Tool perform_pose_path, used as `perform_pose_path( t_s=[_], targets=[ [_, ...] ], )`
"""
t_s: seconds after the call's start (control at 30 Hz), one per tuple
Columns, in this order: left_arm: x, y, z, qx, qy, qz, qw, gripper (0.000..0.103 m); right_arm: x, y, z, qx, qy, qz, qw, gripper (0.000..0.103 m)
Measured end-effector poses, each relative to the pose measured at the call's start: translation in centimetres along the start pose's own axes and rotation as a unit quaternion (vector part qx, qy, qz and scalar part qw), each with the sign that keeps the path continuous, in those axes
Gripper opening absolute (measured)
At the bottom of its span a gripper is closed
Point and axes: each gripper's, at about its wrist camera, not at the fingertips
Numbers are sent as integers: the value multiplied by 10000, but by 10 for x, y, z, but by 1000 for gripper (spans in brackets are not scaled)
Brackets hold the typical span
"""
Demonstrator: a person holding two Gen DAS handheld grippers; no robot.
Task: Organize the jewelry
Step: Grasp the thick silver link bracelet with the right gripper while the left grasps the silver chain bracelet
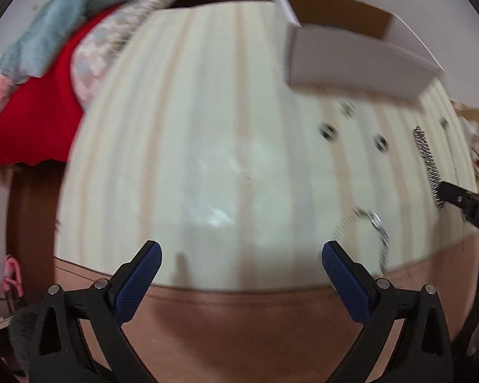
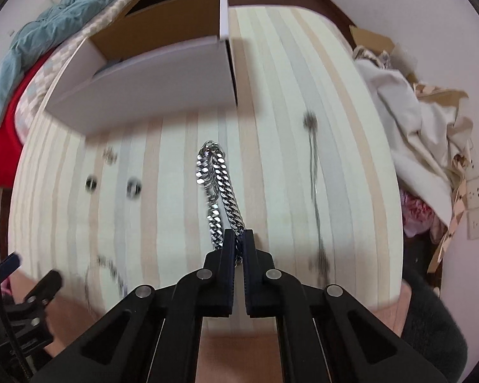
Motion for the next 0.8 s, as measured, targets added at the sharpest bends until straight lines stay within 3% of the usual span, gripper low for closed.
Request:
perform_pose_path(
  t_s=[0.2, 0.4, 0.47, 0.5, 0.53, 0.6, 0.8],
  targets=[
    [-2, -16, -27, -282, -290, 96, 9991, 102, 17, -45, -10, -109, 89, 173, 9998, 4],
    [-1, -15, -52, -605, -361, -77, 9975, 82, 23, -59, -21, -330, 113, 144, 9993, 4],
    [2, -15, -53, -699, -403, -195, 9965, 69, 24, -60, -21, -346, 111, 138, 9992, 4],
    [5, -15, -53, -752, -421, -253, 9960, 54, 25, -60, -20, -346, 109, 135, 9993, 4],
    [7, -14, -51, -783, -437, -304, 9955, 30, 26, -61, -17, -347, 103, 128, 9993, 4],
    [7, -10, -45, -821, -456, -280, 9952, 2, 27, -62, -16, -366, 117, 113, 9992, 4],
    [-2, 4, -17, -628, -589, -179, 9961, 0, 23, -57, -20, -415, 228, 61, 9989, 4]
  ],
)
Point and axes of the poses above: each gripper's, at about its wrist camera, not at the fingertips, and x roughly against the way its jaws point, z to its left, y to its top, and after that the axes turned 8 degrees about y, right-handed
